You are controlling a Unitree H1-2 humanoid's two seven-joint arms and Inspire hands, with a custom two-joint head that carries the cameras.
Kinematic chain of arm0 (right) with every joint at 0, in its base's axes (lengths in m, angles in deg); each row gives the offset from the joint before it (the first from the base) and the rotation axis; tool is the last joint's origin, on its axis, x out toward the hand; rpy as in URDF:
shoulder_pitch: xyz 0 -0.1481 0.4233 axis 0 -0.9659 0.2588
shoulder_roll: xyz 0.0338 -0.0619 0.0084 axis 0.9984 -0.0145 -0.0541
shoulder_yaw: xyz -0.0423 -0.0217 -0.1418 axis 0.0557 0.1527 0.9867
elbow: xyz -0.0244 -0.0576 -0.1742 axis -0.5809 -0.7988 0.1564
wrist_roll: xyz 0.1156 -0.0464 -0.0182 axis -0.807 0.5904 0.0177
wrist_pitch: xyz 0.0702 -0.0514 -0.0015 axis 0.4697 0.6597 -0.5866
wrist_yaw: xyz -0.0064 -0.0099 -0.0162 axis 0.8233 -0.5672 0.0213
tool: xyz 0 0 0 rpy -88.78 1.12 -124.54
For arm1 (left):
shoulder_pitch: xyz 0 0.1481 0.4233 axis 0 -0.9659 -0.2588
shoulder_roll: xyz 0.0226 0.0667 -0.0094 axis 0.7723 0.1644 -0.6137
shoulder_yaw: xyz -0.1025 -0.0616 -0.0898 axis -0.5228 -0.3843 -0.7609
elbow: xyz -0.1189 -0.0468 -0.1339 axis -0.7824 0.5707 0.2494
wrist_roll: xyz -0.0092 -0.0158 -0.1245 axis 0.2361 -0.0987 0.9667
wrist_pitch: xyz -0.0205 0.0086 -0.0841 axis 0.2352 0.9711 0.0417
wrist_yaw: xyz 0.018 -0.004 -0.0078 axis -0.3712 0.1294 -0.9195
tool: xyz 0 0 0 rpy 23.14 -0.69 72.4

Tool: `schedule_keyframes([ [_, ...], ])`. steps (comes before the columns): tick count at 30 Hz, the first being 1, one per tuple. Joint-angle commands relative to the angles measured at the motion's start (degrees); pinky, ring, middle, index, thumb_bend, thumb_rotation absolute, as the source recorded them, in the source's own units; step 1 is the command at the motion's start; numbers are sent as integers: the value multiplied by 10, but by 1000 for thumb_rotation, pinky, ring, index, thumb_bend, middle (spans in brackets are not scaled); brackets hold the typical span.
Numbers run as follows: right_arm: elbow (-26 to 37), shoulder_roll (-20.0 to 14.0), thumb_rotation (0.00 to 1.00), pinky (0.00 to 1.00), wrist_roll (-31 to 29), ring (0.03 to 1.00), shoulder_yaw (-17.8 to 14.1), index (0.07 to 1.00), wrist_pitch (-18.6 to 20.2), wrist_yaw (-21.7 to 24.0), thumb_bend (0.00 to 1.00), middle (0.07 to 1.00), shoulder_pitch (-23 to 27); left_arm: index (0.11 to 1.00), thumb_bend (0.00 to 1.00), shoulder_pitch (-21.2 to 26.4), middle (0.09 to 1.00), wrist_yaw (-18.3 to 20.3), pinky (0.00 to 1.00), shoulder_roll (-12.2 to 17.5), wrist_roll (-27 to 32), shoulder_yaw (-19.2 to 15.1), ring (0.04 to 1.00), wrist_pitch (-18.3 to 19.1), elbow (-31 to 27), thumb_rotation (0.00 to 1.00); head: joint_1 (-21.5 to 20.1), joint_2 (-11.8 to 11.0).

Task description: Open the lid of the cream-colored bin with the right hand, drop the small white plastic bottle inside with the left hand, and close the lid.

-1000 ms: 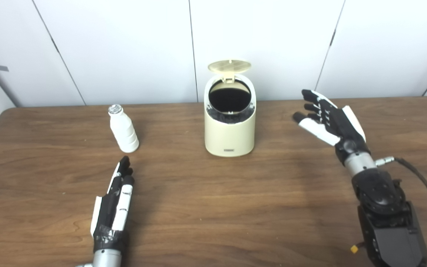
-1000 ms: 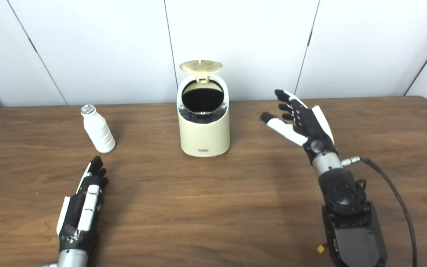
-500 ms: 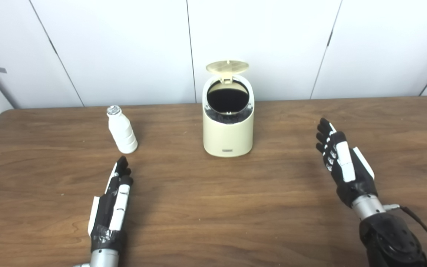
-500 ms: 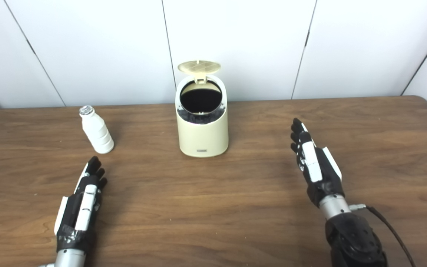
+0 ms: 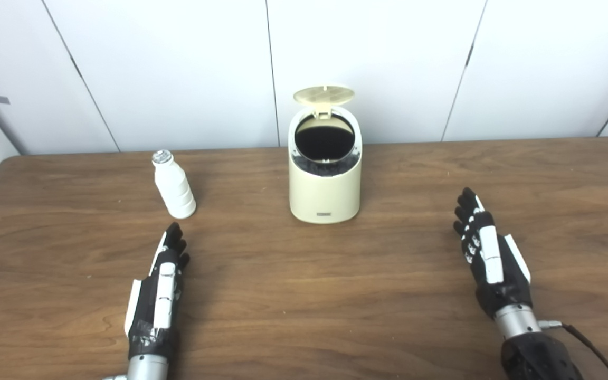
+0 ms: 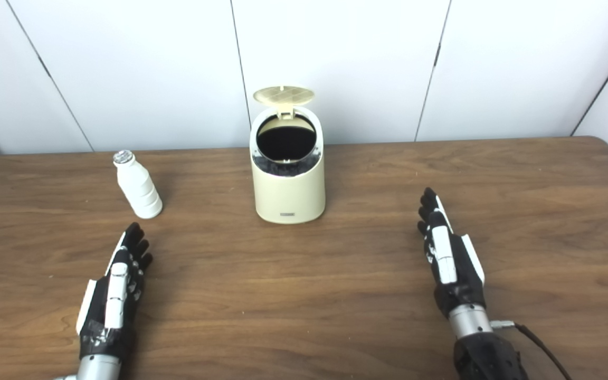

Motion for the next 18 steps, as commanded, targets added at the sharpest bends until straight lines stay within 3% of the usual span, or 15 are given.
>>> schedule_keyframes([
  [1, -3, -6, 1000, 1000, -5, 1000, -5, 1000, -46, -3, 642, 1000, 12, 990, 533, -3, 998, 3, 1000, 3, -2, 0, 995, -8, -2, 927, 16, -5],
  [9, -39, -22, 1000, 1000, -14, 1000, -11, 1000, -85, 0, 640, 1000, 18, 995, 545, -9, 1000, 0, 1000, -8, -4, 6, 1000, -7, -3, 897, 71, -24],
  [18, -9, -29, 1000, 1000, -21, 1000, -8, 1000, -63, 3, 650, 1000, 10, 978, 579, -12, 987, -13, 995, -21, -29, 9, 985, -4, -8, 840, 97, -33],
])
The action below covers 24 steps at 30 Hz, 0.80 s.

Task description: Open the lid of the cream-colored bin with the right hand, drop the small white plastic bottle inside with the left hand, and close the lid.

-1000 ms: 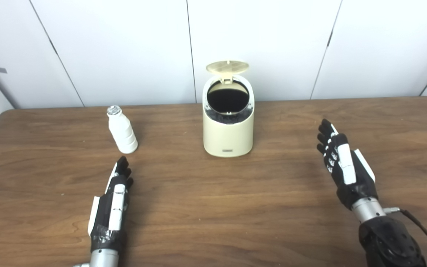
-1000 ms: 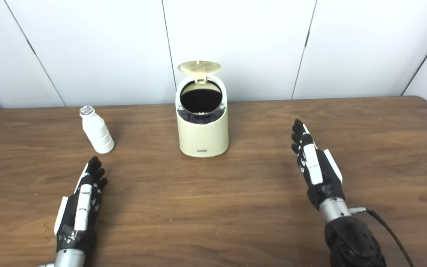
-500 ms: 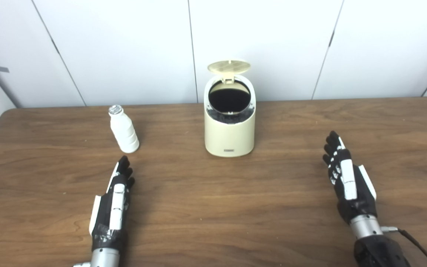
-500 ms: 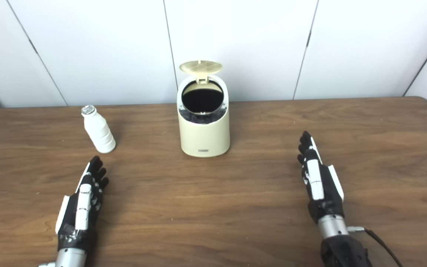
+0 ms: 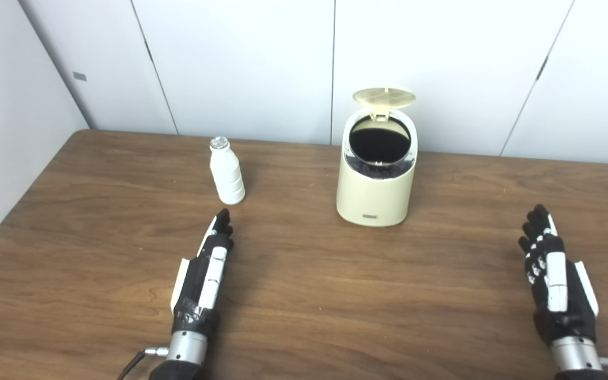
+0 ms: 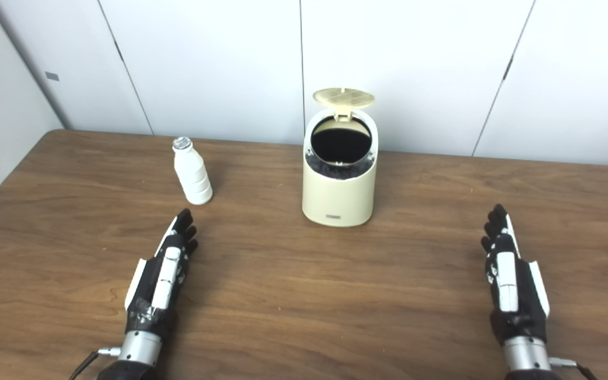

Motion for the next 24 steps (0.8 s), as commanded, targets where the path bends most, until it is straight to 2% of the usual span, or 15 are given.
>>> schedule_keyframes([
  [1, 29, -7, 1000, 1000, -8, 1000, -3, 1000, -8, 0, 653, 1000, 7, 972, 586, -8, 979, -7, 984, -6, -14, 4, 976, -2, -7, 834, 1, 1],
  [6, 63, -7, 1000, 1000, -13, 1000, -2, 1000, 32, -2, 639, 1000, 2, 965, 675, -5, 968, -28, 939, -2, -76, 6, 958, 4, -31, 859, 8, 7],
  [8, 71, -8, 1000, 1000, -12, 1000, -2, 1000, 44, -3, 621, 1000, 0, 968, 699, -3, 970, -29, 942, 3, -91, 6, 962, 14, -44, 825, 10, 8],
  [13, 88, -7, 1000, 1000, -15, 1000, -6, 999, 68, -5, 605, 1000, -1, 960, 758, 11, 977, -32, 935, 10, -127, -5, 972, 73, -97, 619, 15, 7],
  [14, 93, -6, 1000, 1000, -15, 1000, -6, 999, 77, -6, 601, 1000, -1, 960, 764, 18, 978, -32, 935, 14, -130, -10, 972, 89, -110, 603, 15, 7],
  [16, 99, -5, 1000, 1000, -16, 1000, -6, 993, 89, -7, 601, 1000, -1, 967, 793, 28, 969, -32, 891, 20, -138, -16, 947, 110, -128, 493, 17, 7],
  [19, 105, -8, 1000, 1000, -11, 1000, -2, 999, 97, -6, 606, 1000, -2, 955, 863, 50, 931, -39, 823, 37, -191, -22, 901, 139, -147, 436, 17, 6],
  [22, 106, -7, 1000, 1000, -9, 1000, -2, 997, 102, -8, 618, 1000, -1, 950, 886, 67, 918, -38, 749, 58, -243, -22, 883, 163, -155, 421, 17, 6],
  [24, 107, -5, 1000, 1000, -6, 1000, -2, 996, 106, -11, 617, 996, -1, 948, 901, 79, 918, -34, 740, 68, -274, -24, 882, 197, -162, 421, 17, 5],
])
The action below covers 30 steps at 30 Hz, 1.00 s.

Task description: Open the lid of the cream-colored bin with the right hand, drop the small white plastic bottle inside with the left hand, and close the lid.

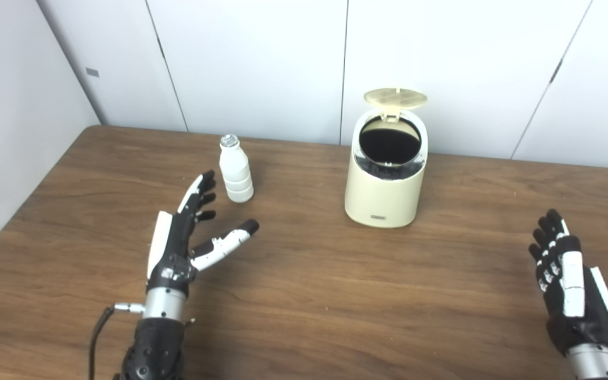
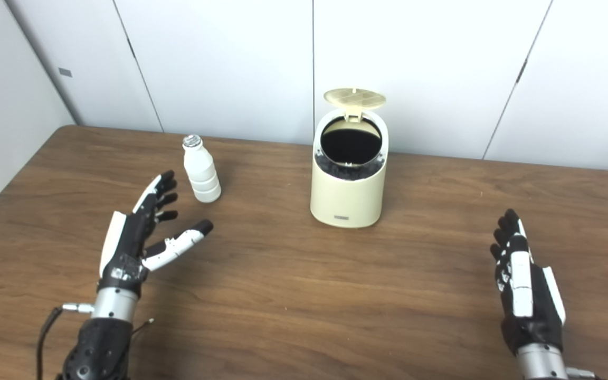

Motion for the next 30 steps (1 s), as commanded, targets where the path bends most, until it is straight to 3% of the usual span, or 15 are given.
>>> schedule_keyframes([
  [1, 23, -4, 1000, 1000, 1, 1000, -2, 994, -6, -6, 620, 991, 11, 945, 916, 19, 917, -5, 744, 11, -34, -3, 883, 25, -23, 420, 0, 0],
  [4, 24, -3, 1000, 1000, 1, 1000, -1, 995, -4, -7, 623, 988, 12, 942, 937, 34, 918, 2, 747, 26, -61, -5, 883, 56, -21, 423, 1, -2],
  [11, 37, -1, 1000, 1000, -7, 1000, 3, 996, 4, -5, 615, 977, 13, 969, 935, 70, 986, 12, 710, 68, -110, 8, 917, 85, 18, 426, -1, -1],
  [15, 42, -6, 1000, 1000, 0, 1000, 6, 994, 6, -5, 646, 965, 10, 964, 927, 98, 988, 3, 688, 82, -115, 10, 913, 73, 61, 377, 0, 2],
  [20, 46, -11, 1000, 1000, 4, 1000, 7, 996, 13, -3, 652, 965, 7, 962, 942, 138, 977, 10, 781, 102, -125, 21, 948, 79, 112, 386, -2, 6],
  [30, 42, -15, 1000, 1000, 10, 1000, 10, 996, 13, -4, 653, 963, 5, 927, 953, 211, 928, 19, 741, 147, -133, 65, 914, 65, 202, 405, -2, 10],
])
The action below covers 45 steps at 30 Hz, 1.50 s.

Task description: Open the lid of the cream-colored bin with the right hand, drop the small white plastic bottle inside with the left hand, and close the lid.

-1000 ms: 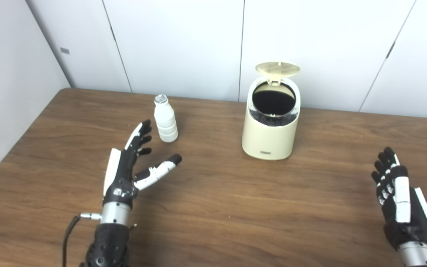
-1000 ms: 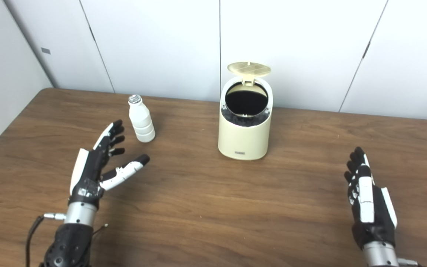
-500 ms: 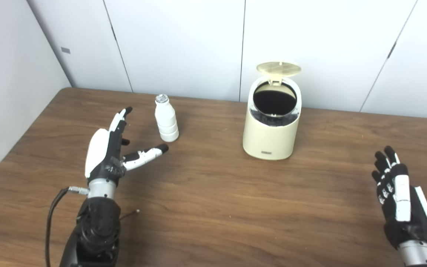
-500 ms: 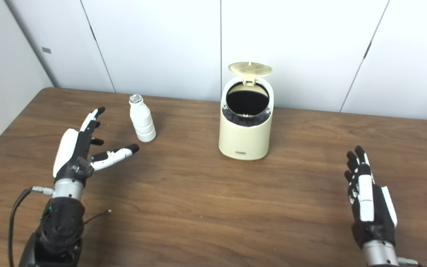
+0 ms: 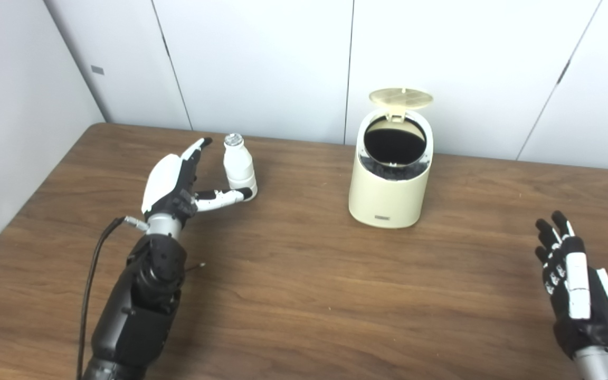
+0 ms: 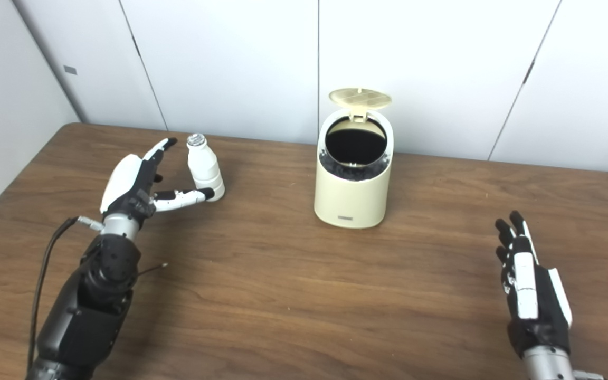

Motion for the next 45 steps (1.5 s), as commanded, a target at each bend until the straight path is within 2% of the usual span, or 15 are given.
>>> schedule_keyframes([
  [1, 19, -5, 1000, 1000, 2, 1000, 1, 996, -8, 0, 655, 964, 8, 920, 951, 35, 922, -7, 729, 19, -18, 5, 908, -18, 0, 406, -1, 1],
  [14, 6, -1, 1000, 1000, -6, 1000, 4, 994, -23, 2, 632, 967, 12, 877, 955, 72, 882, -7, 749, 37, -17, 30, 889, -30, 43, 346, -5, 1],
  [18, 0, -1, 1000, 1000, -12, 1000, 3, 1000, -26, 5, 638, 973, 13, 868, 955, 75, 858, -11, 726, 39, -14, 30, 862, -43, 51, 317, -7, 0],
  [30, -3, 5, 1000, 1000, -14, 1000, 3, 1000, -28, 3, 653, 971, 15, 862, 941, 88, 846, -9, 727, 43, -13, 32, 848, -53, 81, 327, -12, 0],
  [45, -12, 3, 1000, 1000, 3, 1000, 11, 982, -37, 2, 635, 966, 16, 828, 930, 100, 814, -22, 666, 38, -11, 34, 788, -82, 123, 303, -28, 2],
])
